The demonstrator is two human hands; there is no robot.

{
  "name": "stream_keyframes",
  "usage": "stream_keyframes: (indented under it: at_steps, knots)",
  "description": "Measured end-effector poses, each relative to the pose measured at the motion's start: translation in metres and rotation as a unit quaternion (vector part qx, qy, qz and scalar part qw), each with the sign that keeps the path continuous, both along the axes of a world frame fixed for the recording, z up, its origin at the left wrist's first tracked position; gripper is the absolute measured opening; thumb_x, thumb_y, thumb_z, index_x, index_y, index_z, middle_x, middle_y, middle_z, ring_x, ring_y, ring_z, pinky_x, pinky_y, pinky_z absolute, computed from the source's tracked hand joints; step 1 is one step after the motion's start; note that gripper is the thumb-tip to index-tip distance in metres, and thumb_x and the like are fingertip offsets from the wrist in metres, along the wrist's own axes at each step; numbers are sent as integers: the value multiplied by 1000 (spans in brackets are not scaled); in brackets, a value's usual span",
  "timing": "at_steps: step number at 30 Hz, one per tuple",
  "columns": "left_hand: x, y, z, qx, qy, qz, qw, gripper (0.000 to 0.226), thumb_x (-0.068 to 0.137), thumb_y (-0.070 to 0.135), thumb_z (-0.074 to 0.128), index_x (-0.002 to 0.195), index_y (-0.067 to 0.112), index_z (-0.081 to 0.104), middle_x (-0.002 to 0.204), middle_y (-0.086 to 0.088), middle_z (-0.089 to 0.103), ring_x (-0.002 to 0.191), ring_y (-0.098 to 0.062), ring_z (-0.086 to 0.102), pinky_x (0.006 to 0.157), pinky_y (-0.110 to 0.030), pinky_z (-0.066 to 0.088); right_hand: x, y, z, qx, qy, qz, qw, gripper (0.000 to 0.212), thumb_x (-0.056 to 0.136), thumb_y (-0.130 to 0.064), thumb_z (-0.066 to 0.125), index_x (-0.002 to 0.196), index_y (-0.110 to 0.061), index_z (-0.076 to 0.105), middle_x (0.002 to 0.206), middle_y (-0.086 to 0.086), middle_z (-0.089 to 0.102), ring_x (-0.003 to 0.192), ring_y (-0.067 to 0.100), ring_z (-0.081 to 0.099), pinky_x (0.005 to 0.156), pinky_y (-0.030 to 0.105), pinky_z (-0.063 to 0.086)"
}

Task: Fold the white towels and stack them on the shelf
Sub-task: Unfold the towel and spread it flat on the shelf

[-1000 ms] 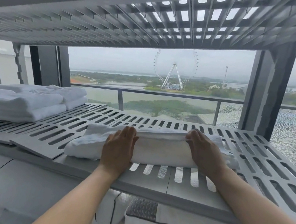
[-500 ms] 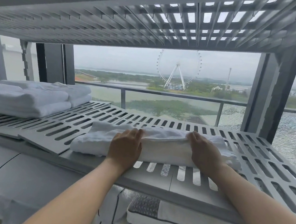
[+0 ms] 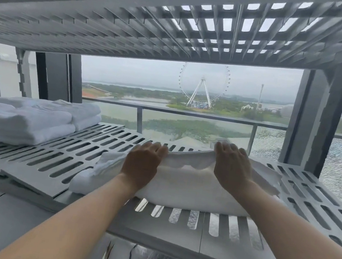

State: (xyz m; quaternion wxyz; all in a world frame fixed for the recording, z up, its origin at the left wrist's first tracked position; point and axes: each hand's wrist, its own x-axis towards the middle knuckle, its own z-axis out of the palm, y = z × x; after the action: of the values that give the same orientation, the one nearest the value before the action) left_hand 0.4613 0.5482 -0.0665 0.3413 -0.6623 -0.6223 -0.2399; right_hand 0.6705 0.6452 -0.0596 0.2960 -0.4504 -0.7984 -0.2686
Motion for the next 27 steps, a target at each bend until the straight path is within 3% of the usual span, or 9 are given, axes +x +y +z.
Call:
stream_keyframes:
  at_steps: [5, 9, 12, 15, 17, 19, 24, 27]
  knots:
    - [-20, 42, 24, 19, 41, -1, 999, 31, 60, -13, 63, 83, 8, 61, 71, -9, 60, 64, -30, 60, 52, -36, 48, -4, 42, 17, 30, -6, 62, 998, 20, 67, 3, 52, 86, -5, 54, 78, 13, 61, 73, 33, 58, 68, 37, 42]
    - [-38, 80, 39, 19, 83, -17, 996, 36, 54, -13, 68, 83, 8, 61, 67, -8, 59, 57, -28, 58, 46, -34, 48, -11, 82, 30, 12, -11, 111, 994, 17, 72, 1, 49, 89, -4, 53, 76, 14, 61, 71, 35, 56, 67, 38, 43]
    - [-53, 106, 36, -5, 122, -52, 991, 44, 52, -14, 68, 91, 5, 63, 81, -11, 62, 68, -30, 62, 56, -36, 52, -18, 117, 28, -20, -27, 142, 989, 17, 75, 1, 48, 91, -4, 51, 81, 14, 60, 76, 35, 56, 70, 36, 41]
    - [-65, 124, 24, -28, 160, -51, 985, 47, 56, -5, 73, 100, 8, 66, 97, -11, 66, 83, -28, 65, 69, -36, 55, -25, 150, 15, -56, -54, 141, 987, 20, 84, -6, 43, 103, -5, 49, 99, 13, 58, 94, 32, 53, 83, 36, 38]
    - [-70, 133, 14, -78, 142, -72, 984, 31, 75, 9, 70, 106, 12, 65, 105, -9, 64, 92, -27, 63, 76, -38, 53, -31, 164, 4, -82, -60, 126, 987, 26, 90, -15, 42, 115, -9, 44, 114, 10, 53, 107, 28, 48, 91, 38, 33]
    - [-73, 141, 7, -126, 94, -98, 983, 22, 92, 25, 51, 110, 18, 61, 112, -3, 60, 98, -23, 59, 83, -37, 48, -37, 167, -7, -102, -64, 130, 984, 31, 91, -22, 45, 121, -13, 42, 121, 7, 49, 112, 26, 45, 93, 39, 30]
    - [-71, 167, -6, -228, 35, -131, 964, 30, 95, 40, 38, 116, 25, 55, 123, 4, 55, 109, -16, 53, 94, -32, 41, -50, 150, -31, -78, -60, 208, 973, 36, 82, -19, 59, 116, -12, 51, 120, 7, 52, 110, 25, 52, 90, 39, 45]
    - [-66, 185, -15, -308, 11, -117, 944, 38, 96, 43, 36, 129, 26, 45, 137, 5, 45, 123, -14, 43, 103, -30, 34, -54, 147, -44, -153, -3, 200, 968, 35, 85, -17, 53, 119, -10, 47, 123, 7, 46, 111, 24, 49, 88, 28, 39]
